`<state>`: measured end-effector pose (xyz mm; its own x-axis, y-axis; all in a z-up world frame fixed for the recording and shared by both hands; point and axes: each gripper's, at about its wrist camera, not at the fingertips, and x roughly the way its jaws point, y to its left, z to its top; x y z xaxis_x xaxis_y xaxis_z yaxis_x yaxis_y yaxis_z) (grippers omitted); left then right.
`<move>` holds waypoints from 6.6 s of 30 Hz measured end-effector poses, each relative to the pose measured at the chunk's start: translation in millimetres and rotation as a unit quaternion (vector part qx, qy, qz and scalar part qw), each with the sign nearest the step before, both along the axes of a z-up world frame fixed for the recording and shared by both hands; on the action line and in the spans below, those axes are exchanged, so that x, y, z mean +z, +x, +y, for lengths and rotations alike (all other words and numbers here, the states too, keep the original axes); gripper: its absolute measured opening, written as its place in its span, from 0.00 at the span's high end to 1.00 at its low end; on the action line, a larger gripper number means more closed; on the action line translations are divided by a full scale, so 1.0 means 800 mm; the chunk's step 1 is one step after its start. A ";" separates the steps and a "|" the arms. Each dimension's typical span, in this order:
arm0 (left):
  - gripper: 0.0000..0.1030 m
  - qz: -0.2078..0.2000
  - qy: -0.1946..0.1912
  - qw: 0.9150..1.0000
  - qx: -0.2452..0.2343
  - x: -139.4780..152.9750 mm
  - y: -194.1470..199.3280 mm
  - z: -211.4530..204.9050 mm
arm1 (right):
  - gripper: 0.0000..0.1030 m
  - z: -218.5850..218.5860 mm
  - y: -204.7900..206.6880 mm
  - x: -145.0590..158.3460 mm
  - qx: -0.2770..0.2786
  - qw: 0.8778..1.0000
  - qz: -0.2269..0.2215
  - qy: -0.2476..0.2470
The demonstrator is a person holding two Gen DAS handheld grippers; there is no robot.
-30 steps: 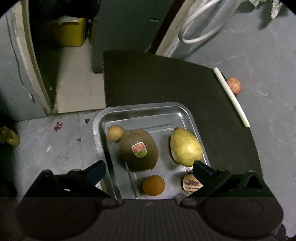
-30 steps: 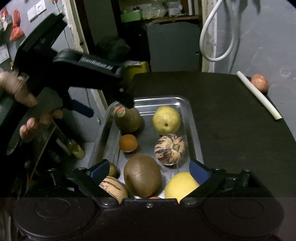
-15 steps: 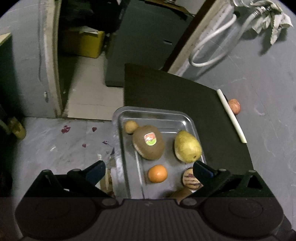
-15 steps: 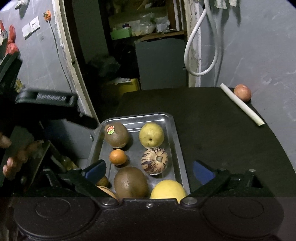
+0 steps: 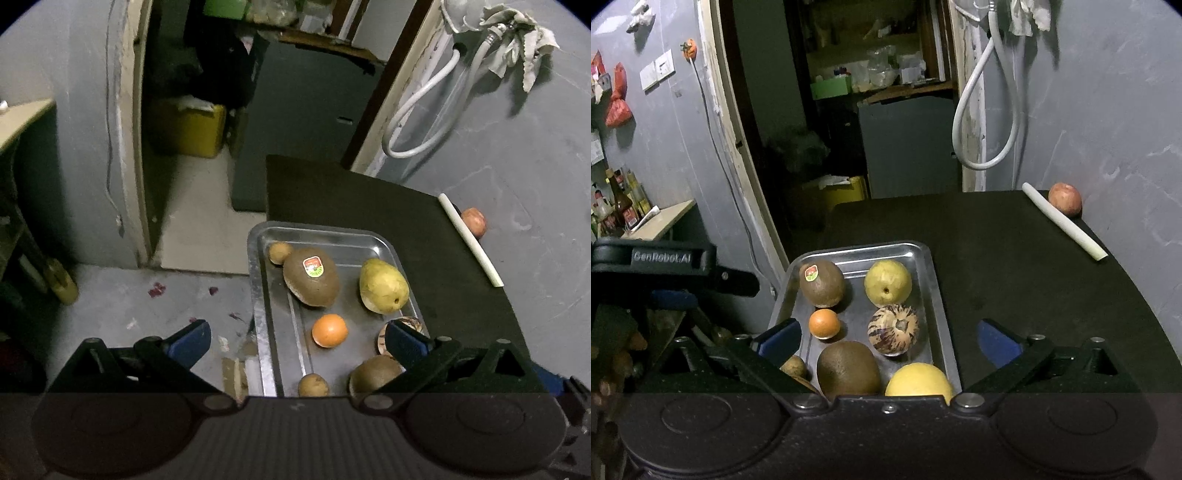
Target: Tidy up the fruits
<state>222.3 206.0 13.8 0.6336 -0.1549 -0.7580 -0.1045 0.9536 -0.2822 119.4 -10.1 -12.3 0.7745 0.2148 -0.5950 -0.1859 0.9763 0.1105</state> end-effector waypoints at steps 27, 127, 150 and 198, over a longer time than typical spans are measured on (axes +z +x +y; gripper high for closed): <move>0.01 -0.062 0.066 0.994 0.061 0.024 -0.104 -0.063 | 0.01 -0.067 -0.033 0.014 0.025 0.999 -0.036 0.005; 0.01 -0.038 0.055 0.990 0.122 -0.028 -0.325 -0.162 | 0.01 -0.164 -0.220 -0.036 0.111 0.993 -0.021 -0.024; 0.01 -0.036 0.055 0.990 0.121 -0.029 -0.327 -0.164 | 0.01 -0.167 -0.218 -0.038 0.111 0.993 -0.018 -0.022; 0.01 -0.028 0.067 0.991 0.110 -0.023 -0.323 -0.174 | 0.01 -0.166 -0.215 -0.036 0.112 0.993 -0.016 -0.021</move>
<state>-36.3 66.9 -4.5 0.6825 0.0924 -0.7250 -0.3026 0.9387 -0.1652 -52.7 -143.1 -41.2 0.7291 0.3588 -0.5828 -0.4013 0.9139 0.0607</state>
